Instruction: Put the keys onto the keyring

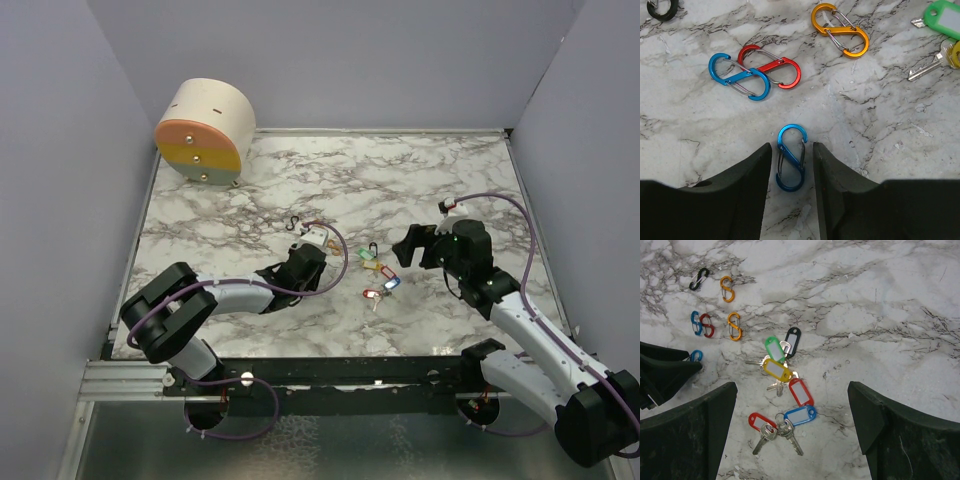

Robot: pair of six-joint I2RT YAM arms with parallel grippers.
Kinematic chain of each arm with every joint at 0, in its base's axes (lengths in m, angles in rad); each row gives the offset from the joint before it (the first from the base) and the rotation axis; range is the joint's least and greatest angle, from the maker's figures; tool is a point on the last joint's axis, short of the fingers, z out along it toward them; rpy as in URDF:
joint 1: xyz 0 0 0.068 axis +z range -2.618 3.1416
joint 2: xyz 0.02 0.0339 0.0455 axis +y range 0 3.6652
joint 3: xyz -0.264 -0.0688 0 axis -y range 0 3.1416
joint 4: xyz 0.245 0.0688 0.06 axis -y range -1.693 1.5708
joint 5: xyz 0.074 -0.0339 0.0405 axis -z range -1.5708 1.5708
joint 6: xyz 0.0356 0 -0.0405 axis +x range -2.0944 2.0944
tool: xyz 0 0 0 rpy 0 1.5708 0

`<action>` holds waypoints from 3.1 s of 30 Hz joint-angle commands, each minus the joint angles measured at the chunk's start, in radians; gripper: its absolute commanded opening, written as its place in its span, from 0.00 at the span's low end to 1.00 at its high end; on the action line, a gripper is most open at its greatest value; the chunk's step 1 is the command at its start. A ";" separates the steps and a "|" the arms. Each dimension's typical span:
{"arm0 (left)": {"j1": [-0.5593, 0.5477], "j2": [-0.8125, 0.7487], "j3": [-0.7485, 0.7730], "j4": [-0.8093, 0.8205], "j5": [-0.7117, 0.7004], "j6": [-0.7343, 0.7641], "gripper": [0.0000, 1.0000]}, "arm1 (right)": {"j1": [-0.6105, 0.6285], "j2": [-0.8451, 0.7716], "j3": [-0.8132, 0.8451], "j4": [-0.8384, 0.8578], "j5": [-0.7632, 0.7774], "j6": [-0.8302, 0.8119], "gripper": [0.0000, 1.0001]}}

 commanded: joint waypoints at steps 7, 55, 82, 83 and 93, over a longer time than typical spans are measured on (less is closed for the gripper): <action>-0.007 0.024 0.013 -0.041 -0.005 -0.006 0.43 | -0.001 -0.004 -0.002 0.027 -0.016 -0.002 0.94; -0.016 -0.100 0.097 -0.113 -0.007 -0.027 0.00 | 0.019 0.235 0.087 -0.014 -0.054 -0.014 0.73; -0.018 -0.126 0.065 -0.114 -0.015 -0.045 0.00 | 0.189 0.356 0.139 -0.141 0.068 0.057 0.45; -0.018 -0.126 0.064 -0.114 -0.014 -0.045 0.00 | 0.189 0.363 0.141 -0.139 0.081 0.063 0.45; -0.018 -0.143 0.051 -0.114 -0.018 -0.046 0.00 | 0.189 0.475 0.179 -0.084 0.130 0.113 0.39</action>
